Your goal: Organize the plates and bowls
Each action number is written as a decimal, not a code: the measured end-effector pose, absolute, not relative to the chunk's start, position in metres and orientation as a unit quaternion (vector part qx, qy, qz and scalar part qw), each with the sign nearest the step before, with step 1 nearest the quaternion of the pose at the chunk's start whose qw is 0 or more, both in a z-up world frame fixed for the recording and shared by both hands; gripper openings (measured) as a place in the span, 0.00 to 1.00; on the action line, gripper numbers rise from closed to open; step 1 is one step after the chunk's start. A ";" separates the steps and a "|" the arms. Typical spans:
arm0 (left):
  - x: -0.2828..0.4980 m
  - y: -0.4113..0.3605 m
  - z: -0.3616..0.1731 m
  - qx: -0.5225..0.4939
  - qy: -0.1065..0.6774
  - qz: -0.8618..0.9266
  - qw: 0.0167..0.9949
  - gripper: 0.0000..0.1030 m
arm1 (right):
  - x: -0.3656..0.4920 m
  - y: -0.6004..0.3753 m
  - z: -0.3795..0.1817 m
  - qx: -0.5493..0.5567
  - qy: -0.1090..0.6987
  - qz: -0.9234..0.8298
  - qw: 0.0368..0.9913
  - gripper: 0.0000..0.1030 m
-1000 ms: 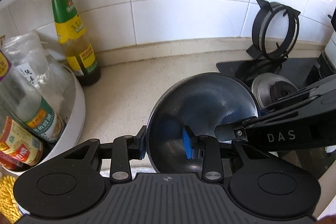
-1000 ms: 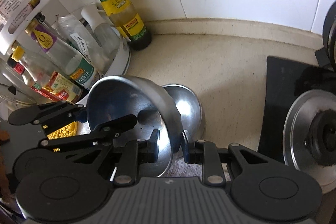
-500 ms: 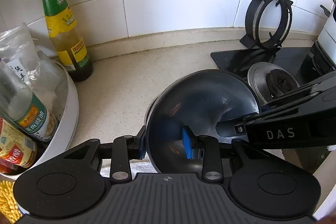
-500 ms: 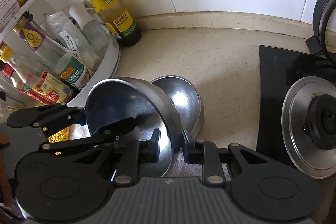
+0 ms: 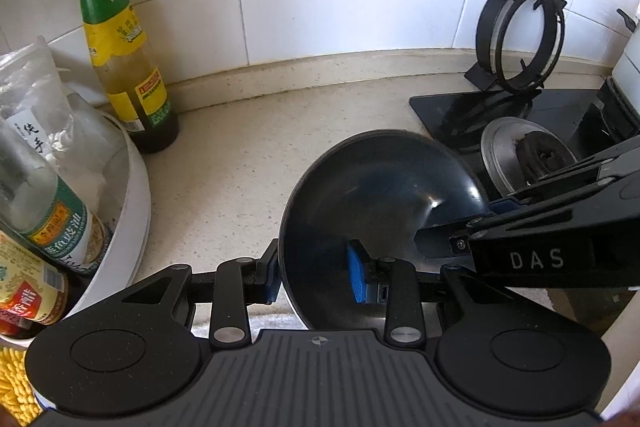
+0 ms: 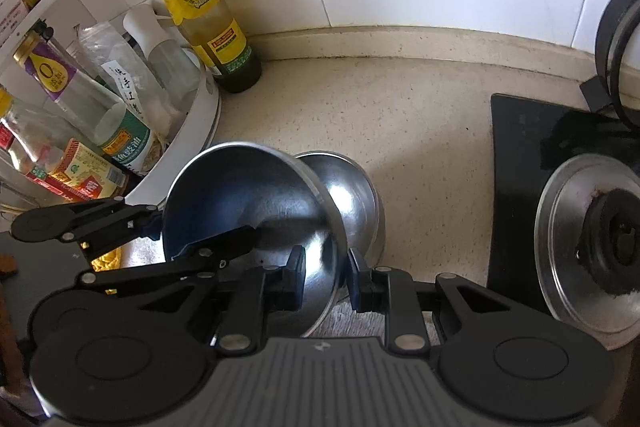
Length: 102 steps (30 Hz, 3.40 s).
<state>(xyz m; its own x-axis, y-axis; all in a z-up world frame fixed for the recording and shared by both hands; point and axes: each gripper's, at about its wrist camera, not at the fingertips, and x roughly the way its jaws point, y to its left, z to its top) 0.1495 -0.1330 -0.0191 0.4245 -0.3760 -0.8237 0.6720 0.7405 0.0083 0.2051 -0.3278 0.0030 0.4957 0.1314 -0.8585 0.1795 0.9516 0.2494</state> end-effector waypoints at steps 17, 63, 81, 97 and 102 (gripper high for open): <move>0.158 -0.138 -0.027 0.174 0.435 -0.306 0.829 0.42 | 0.212 -0.333 0.011 0.111 0.476 -0.018 0.872 0.48; 0.141 -0.105 -0.021 0.161 0.360 -0.332 0.857 0.61 | 0.203 -0.366 0.000 0.218 0.460 -0.018 0.861 0.61; 0.145 -0.076 -0.033 0.174 0.353 -0.367 0.843 0.75 | 0.203 -0.354 -0.006 0.239 0.461 -0.026 0.854 0.70; 0.147 -0.066 -0.049 0.203 0.351 -0.404 0.820 0.82 | 0.191 -0.340 -0.009 0.259 0.453 -0.047 0.852 0.77; 0.152 -0.076 -0.067 0.218 0.363 -0.407 0.809 0.82 | 0.191 -0.347 -0.014 0.262 0.457 -0.054 0.848 0.78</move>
<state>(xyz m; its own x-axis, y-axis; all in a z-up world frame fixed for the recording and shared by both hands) 0.1522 -0.0762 -0.0665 0.4050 -0.5003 -0.7653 0.8169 0.5740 0.0571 0.1912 -0.3469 -0.0136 0.5758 0.1477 -0.8042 0.3317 0.8568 0.3949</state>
